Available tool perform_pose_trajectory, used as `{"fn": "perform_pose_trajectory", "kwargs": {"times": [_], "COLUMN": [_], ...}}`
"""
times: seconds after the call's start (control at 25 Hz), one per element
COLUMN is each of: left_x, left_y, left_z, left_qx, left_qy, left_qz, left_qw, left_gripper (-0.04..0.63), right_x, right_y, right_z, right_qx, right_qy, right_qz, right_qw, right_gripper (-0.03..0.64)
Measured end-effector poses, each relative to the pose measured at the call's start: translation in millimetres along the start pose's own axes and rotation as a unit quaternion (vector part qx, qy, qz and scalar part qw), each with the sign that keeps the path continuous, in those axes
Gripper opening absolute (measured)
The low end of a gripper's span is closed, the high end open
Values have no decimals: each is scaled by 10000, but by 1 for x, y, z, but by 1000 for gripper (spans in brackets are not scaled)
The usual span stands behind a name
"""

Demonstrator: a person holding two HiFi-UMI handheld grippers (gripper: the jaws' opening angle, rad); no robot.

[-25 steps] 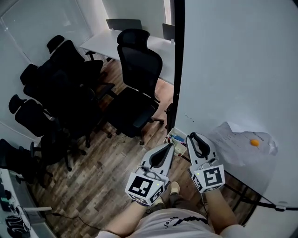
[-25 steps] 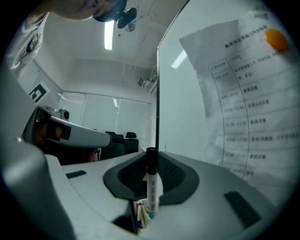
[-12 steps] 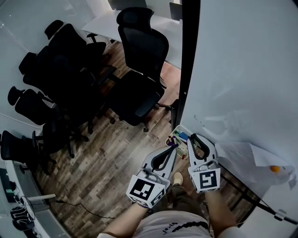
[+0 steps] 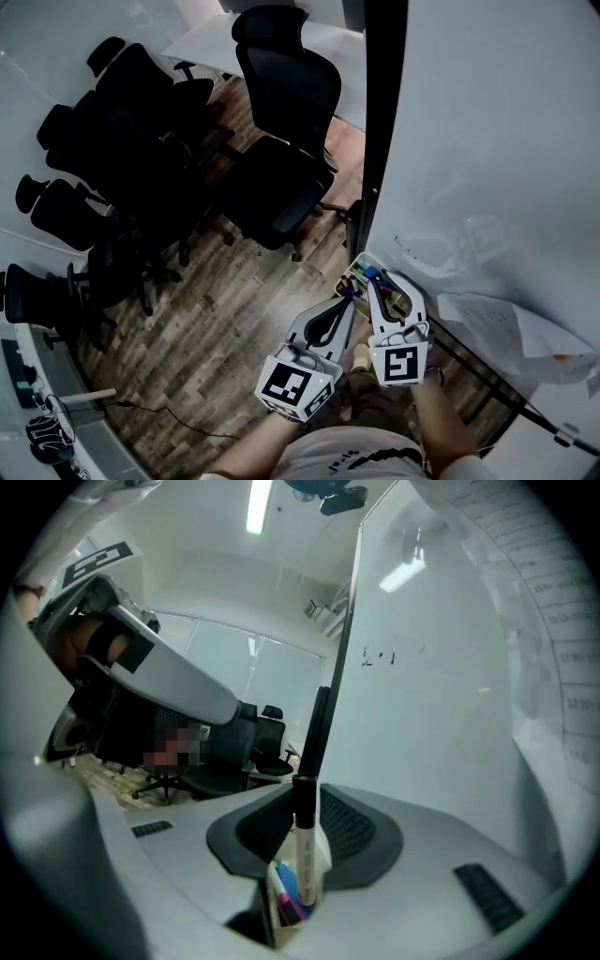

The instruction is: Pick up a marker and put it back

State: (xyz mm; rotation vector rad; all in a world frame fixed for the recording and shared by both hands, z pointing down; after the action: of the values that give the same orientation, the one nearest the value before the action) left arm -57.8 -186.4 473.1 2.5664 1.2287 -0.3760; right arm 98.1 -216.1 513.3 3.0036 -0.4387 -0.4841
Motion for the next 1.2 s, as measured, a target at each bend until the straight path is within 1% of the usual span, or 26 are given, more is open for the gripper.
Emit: {"fn": "perform_pose_trajectory", "kwargs": {"times": [0.04, 0.12, 0.36, 0.52, 0.64, 0.88, 0.96, 1.08, 1.2], "left_x": [0, 0, 1, 3, 4, 10, 14, 21, 28], "left_y": [0, -2, -5, -10, -15, -24, -26, -29, -36], "left_z": [0, 0, 0, -3, -1, 6, 11, 18, 25], "left_qx": [3, 16, 24, 48, 83, 188, 222, 285, 345], "left_qy": [-3, -5, 51, 69, 99, 151, 204, 290, 377], "left_qz": [7, 17, 18, 47, 66, 34, 7, -33, -74], "left_qw": [10000, 10000, 10000, 10000, 9999, 9997, 9995, 9992, 9987], "left_gripper": [11, 11, 11, 11, 11, 11, 11, 11, 11], "right_x": [-1, -3, -4, -6, -9, -12, -12, -13, -14], "right_y": [0, 0, -2, -2, -7, -23, -30, -42, -55], "right_z": [1, 3, 14, 25, 35, 52, 60, 71, 84], "right_qx": [-9, -22, 60, 262, 391, 469, 479, 478, 460], "right_qy": [-24, -95, -63, -121, -117, -122, -34, 238, 457], "right_qz": [53, 126, 128, 200, 214, 215, 236, 287, 250], "right_qw": [10000, 9999, 9999, 9994, 9989, 9986, 9986, 9982, 9976], "right_gripper": [83, 118, 123, 137, 138, 137, 137, 137, 127]}}
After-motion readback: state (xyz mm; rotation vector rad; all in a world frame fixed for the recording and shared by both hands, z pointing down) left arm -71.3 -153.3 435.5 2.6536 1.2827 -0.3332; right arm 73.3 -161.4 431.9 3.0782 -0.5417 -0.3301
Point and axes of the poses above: the fingertips, and each gripper's own axes: y forward along the fingers, x to its right, z out of its top, the point moved 10 cm from there along -y, backward along the fingers, and after that the axes turned 15 degrees about -z, right-handed, at the moved point
